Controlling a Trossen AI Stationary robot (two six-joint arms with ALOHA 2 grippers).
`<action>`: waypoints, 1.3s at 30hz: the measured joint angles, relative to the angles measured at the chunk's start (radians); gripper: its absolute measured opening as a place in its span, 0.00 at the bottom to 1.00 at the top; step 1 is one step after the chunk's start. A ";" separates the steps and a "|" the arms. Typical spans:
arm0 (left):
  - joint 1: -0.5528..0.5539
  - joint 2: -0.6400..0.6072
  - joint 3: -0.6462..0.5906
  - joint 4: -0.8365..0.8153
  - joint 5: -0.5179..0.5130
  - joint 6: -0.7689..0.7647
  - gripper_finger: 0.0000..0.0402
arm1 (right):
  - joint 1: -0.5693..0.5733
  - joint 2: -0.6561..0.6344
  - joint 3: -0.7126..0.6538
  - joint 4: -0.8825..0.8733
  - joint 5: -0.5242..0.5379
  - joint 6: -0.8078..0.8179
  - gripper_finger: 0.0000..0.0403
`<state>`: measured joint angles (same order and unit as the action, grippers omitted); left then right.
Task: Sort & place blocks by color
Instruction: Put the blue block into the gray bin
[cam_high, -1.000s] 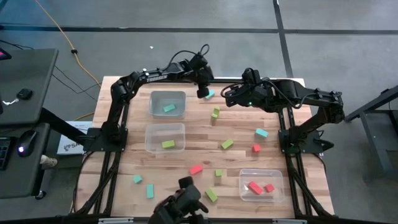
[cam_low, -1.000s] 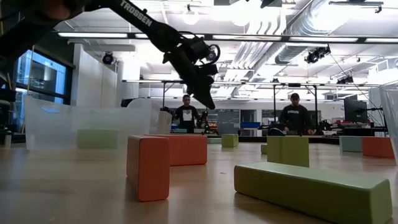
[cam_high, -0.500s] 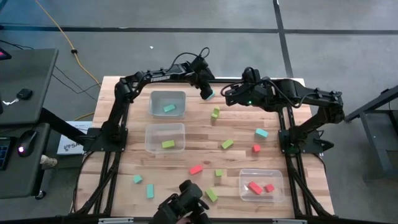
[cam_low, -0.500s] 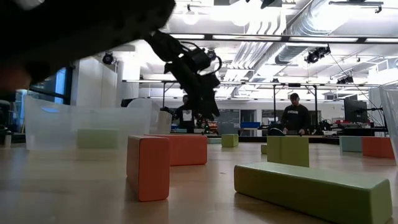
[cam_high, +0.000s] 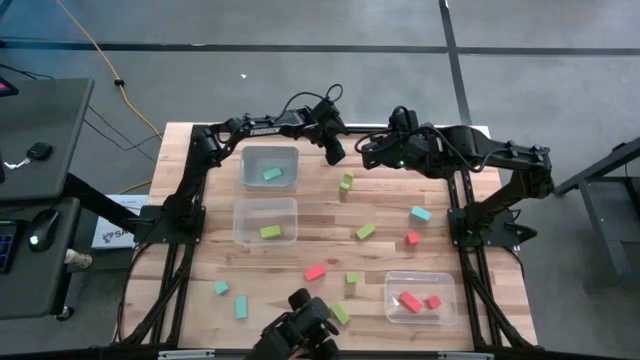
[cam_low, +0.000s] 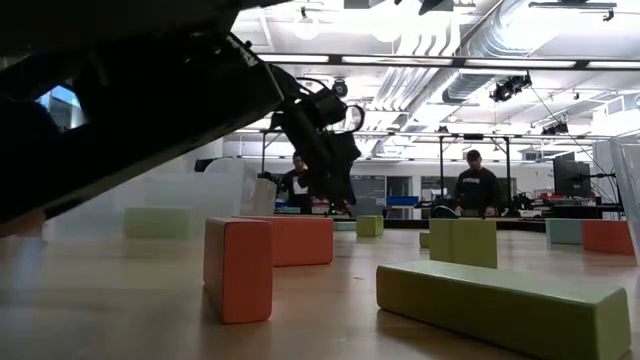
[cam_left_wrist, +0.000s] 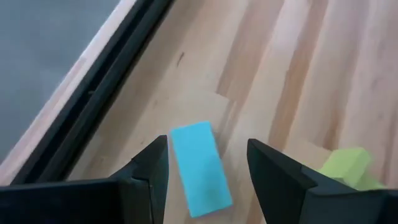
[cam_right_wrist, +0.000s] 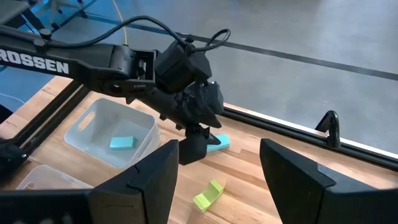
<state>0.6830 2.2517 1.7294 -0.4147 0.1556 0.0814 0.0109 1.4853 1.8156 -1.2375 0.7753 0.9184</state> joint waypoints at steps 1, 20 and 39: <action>0.000 0.004 0.000 -0.006 -0.005 0.000 0.41 | 0.000 0.000 0.000 0.002 0.000 0.000 0.54; 0.023 0.034 0.000 -0.017 0.059 0.004 0.41 | 0.000 0.000 0.000 0.010 0.002 0.000 0.54; 0.032 -0.008 0.101 -0.166 0.023 0.069 0.41 | -0.041 0.000 0.000 0.038 0.003 -0.029 0.54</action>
<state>0.7154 2.2433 1.8307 -0.5805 0.1789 0.1505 -0.0304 1.4852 1.8156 -1.1999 0.7788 0.8899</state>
